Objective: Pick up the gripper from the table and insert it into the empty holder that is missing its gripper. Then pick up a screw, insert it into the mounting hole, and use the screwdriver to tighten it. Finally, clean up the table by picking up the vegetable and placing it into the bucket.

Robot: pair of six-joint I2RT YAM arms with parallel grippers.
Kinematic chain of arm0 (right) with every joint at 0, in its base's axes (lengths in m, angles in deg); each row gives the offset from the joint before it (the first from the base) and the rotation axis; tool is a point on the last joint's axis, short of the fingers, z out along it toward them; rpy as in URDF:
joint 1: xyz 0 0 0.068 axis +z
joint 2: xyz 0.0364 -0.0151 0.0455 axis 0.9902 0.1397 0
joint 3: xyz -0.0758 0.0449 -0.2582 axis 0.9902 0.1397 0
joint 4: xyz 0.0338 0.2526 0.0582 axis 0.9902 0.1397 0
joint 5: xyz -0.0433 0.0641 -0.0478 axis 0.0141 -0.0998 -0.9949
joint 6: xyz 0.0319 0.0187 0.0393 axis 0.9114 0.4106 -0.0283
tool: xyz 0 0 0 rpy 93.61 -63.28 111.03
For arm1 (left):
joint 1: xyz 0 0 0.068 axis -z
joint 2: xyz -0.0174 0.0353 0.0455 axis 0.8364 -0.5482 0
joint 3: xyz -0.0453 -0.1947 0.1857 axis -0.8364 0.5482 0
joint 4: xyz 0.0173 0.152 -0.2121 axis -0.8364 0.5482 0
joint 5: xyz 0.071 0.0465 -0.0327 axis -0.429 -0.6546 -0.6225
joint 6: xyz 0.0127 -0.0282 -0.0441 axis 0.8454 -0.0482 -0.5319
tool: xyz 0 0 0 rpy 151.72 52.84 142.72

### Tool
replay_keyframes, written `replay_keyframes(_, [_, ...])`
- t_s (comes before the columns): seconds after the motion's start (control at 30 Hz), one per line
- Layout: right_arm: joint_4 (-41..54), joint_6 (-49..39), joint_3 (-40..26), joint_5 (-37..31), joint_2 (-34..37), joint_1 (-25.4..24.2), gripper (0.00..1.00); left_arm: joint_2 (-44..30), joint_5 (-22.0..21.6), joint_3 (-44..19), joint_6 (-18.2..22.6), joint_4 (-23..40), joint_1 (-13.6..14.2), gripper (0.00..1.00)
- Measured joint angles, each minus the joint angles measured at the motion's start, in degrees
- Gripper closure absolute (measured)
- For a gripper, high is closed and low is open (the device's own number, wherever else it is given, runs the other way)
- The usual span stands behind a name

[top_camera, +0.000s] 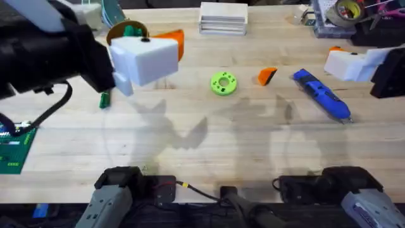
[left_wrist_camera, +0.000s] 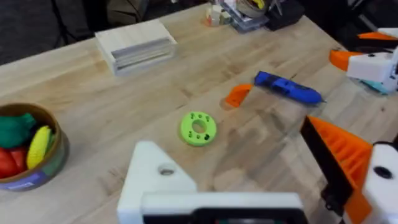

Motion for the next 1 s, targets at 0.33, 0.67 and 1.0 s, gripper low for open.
replay_keyframes(0.33, [0.02, 0.0, 0.0, 0.0, 0.0, 0.0, 0.017, 0.0, 1.6, 0.0, 0.0, 0.18, 0.02, 0.008])
replay_keyframes(0.67, [0.02, 0.0, 0.0, 0.0, 0.0, 0.0, 0.017, 0.6, -3.31, 0.76, 4.74, -11.09, 8.47, 0.007])
replay_keyframes(1.0, [0.02, 0.0, 0.0, 0.0, 0.0, 0.0, 0.016, 8.47, -8.32, 17.78, 10.05, -30.92, 18.94, 0.008])
